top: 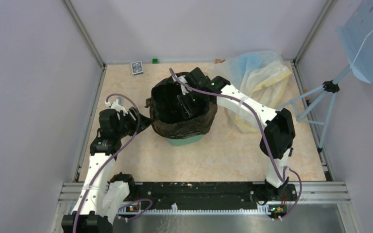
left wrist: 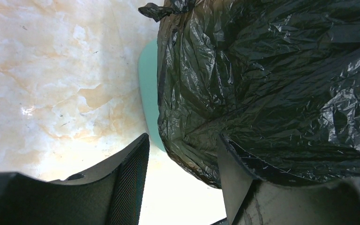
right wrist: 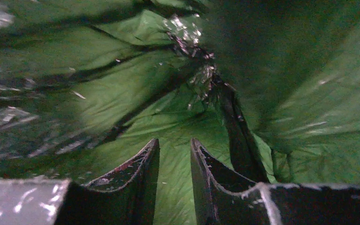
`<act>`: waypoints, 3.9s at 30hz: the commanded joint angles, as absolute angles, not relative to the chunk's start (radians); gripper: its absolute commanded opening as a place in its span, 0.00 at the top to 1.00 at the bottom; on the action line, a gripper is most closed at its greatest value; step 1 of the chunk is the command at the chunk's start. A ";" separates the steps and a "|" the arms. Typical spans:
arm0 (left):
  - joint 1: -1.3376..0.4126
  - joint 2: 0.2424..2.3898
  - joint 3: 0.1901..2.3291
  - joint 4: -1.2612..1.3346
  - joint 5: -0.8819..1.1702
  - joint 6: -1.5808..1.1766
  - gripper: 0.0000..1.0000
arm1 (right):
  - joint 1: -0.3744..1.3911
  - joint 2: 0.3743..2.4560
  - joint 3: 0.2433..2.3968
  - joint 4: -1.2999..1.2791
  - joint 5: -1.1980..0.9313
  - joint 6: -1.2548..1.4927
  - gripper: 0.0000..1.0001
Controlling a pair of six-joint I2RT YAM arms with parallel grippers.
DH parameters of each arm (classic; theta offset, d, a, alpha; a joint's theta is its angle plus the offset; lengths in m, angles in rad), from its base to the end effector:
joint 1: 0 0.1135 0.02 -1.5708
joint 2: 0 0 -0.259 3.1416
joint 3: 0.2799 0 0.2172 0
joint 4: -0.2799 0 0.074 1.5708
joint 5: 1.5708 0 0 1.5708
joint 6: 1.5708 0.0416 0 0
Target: Put the trash bags into the trash bin
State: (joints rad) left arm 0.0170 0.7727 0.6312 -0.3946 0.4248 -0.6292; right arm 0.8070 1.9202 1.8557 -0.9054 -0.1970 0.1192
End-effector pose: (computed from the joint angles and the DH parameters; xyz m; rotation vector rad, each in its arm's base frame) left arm 0.1461 -0.0147 0.2671 -0.4311 2.1161 -0.8083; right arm 0.2609 0.2842 0.3086 -0.9614 2.4460 0.5958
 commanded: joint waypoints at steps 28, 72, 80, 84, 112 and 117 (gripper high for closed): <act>0.016 1.024 0.559 -0.080 0.542 -0.676 0.49 | 0.525 1.621 1.926 -0.710 -0.603 0.296 0.47; 0.028 1.302 0.678 0.177 0.596 -0.811 0.73 | 0.260 1.602 1.176 0.018 -0.941 0.689 1.00; 0.026 1.319 0.672 0.195 0.612 -0.805 0.72 | 0.318 1.601 1.075 0.073 -0.903 0.696 1.00; 0.027 1.310 0.677 0.172 0.612 -0.789 0.70 | 0.324 1.604 1.059 0.058 -0.869 0.678 1.00; -0.077 1.678 1.111 0.252 0.637 -0.884 0.59 | 0.614 1.246 0.820 -0.023 -0.372 0.631 0.82; -0.134 1.828 1.278 0.257 0.640 -0.890 0.60 | 0.647 1.205 0.832 -0.116 -0.301 0.582 0.81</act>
